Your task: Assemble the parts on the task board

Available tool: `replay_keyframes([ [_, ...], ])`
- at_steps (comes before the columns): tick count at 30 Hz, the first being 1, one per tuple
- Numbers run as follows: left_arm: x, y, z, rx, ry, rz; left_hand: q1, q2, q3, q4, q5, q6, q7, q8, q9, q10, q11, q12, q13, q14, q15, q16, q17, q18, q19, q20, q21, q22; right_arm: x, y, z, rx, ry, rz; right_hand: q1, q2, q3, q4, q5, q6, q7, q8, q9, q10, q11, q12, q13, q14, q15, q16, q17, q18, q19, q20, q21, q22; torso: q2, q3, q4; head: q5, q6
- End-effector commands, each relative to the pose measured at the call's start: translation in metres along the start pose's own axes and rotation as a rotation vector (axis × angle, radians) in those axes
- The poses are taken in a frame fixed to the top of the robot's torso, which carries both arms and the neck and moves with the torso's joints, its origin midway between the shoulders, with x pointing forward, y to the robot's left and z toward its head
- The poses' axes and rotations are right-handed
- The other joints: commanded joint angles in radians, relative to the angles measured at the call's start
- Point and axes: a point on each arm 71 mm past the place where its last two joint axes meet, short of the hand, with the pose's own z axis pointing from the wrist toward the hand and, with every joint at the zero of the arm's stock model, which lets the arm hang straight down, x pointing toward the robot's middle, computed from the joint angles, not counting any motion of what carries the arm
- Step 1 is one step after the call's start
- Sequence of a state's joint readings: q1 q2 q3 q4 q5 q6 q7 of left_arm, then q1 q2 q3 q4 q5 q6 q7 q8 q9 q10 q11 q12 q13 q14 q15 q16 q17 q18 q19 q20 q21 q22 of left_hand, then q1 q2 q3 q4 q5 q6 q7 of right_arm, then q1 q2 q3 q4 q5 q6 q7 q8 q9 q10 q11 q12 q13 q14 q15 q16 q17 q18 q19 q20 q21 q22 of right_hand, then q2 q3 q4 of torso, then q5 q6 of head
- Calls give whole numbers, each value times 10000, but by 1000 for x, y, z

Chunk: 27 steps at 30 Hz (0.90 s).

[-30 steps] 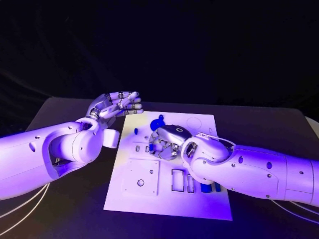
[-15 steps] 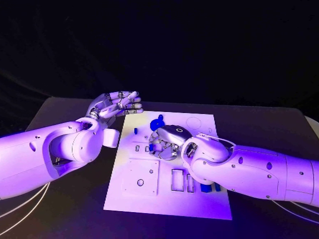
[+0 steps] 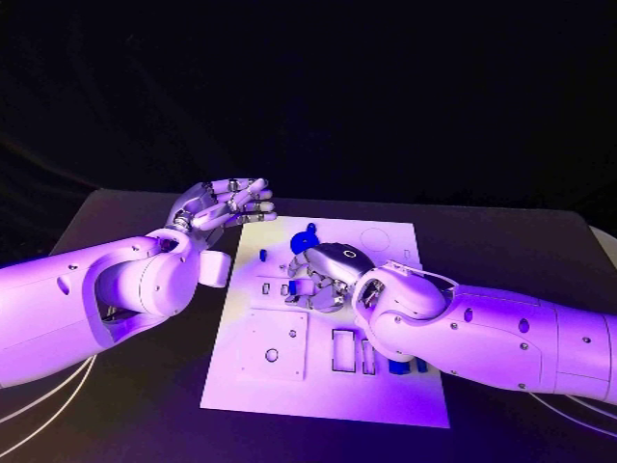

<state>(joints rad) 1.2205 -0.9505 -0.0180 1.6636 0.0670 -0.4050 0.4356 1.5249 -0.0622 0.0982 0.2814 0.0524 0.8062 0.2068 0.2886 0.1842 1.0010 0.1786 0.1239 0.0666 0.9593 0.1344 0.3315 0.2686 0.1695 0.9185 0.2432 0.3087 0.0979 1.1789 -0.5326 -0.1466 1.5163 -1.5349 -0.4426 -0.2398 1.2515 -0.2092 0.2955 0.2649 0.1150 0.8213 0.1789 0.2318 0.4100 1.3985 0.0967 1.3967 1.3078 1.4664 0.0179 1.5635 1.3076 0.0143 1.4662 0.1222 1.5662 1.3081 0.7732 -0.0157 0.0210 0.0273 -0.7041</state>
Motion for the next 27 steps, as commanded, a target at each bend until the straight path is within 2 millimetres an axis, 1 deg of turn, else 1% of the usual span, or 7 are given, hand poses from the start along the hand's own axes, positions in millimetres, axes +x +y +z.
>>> replay_keyframes([
  [1, 2, -1, 1, 45, 201, -105, 99, -1, 54, 6, -22, 34, 227, -54, -14, 75, -3, -58, 10, -40, 7, -69, 25, 147, 59, 42, -43, -22, -6, 2, -4, -258, -730, 56, 341, 139, -583, 233, 63, -97, 6, -64, -24, -57, -1, -66, 711, 934, 53, -63, 2170, -143, 1046, 88, 46, 2627, 0, 0, 5, 15, 2],
  [10, 1, 3, 1, -427, 983, 822, -188, -121, -178, 65, -25, 64, 159, -63, -13, 157, -69, -142, 14, 433, -116, 147, 214, 168, 428, -79, 123, 18, -44, -4, -31, -765, -2248, 877, 645, 478, -1332, 252, 200, -46, -3, -25, -44, -36, -6, -46, 711, 924, 64, -77, 2130, -143, 1046, 91, 46, 2627, -47, 4, -39, 62, 45],
  [16, -2, 11, 3, -1302, 2039, 2733, -650, -107, -612, 71, -21, 507, -159, 141, 114, 1294, -509, 233, 214, 2313, -691, 1376, 1059, 167, 1790, -716, 965, 365, -85, -34, -48, -47, -2633, 2443, 1023, 716, -1224, 222, 756, 327, -113, 215, 19, -7, -105, -25, 724, 917, -16, -88, 2103, -135, 1027, 30, 23, 2608, -170, 16, -92, 103, 53],
  [20, -3, 20, 3, -2286, 2835, 4350, -1194, 110, -1034, 35, 22, 1081, -422, 354, 337, 2619, -955, 884, 650, 3766, -1188, 3751, 2721, 137, 3009, -1321, 2305, 1065, -108, -60, -60, 730, -2671, 3260, 1019, 752, -1228, 230, 873, 613, -202, 453, 106, 37, -179, 10, 756, 911, -76, -98, 2078, -124, 1000, -18, -11, 2580, -299, 34, -119, 161, 15],
  [22, -3, 23, 4, -2889, 3274, 5412, -1513, 268, -1262, 81, -31, 1116, -580, 378, 419, 2807, -963, 1180, 956, 3916, -1347, 5523, 4423, 90, 3140, -1472, 2920, 1444, -115, -71, -65, 1047, -2692, 3453, 949, 766, -1261, 247, 896, 738, -263, 625, 187, 56, -234, 20, 763, 909, -126, -102, 2069, -124, 1001, -63, -10, 2581, -354, 45, -135, 207, -6],
  [23, -3, 23, 5, -3055, 3370, 5715, -1940, 495, -1435, 63, -8, 1206, -633, 476, 519, 3215, -1176, 1677, 1325, 4725, -1421, 7991, 7227, 129, 3308, -1582, 3414, 1743, -118, -78, -69, 1223, -2700, 3535, 887, 785, -1290, 252, 913, 809, -311, 764, 269, 58, -280, 13, 754, 909, -165, -104, 2066, -124, 999, -101, -13, 2579, -379, 51, -147, 234, -11],
  [27, -2, 23, 11, -4181, 3774, 7353, -2204, 719, -1857, 114, -88, 858, -636, 869, 933, 2414, -1198, 3199, 2742, 5263, -1451, 10239, 9940, -85, 3497, -1702, 5631, 3943, -127, -97, -79, 1774, -2721, 3681, 802, 811, -1328, 256, 921, 857, -363, 929, 381, 63, -324, 7, 748, 901, -209, -117, 2033, -119, 988, -144, -27, 2567, -500, 97, -148, 284, -105],
])
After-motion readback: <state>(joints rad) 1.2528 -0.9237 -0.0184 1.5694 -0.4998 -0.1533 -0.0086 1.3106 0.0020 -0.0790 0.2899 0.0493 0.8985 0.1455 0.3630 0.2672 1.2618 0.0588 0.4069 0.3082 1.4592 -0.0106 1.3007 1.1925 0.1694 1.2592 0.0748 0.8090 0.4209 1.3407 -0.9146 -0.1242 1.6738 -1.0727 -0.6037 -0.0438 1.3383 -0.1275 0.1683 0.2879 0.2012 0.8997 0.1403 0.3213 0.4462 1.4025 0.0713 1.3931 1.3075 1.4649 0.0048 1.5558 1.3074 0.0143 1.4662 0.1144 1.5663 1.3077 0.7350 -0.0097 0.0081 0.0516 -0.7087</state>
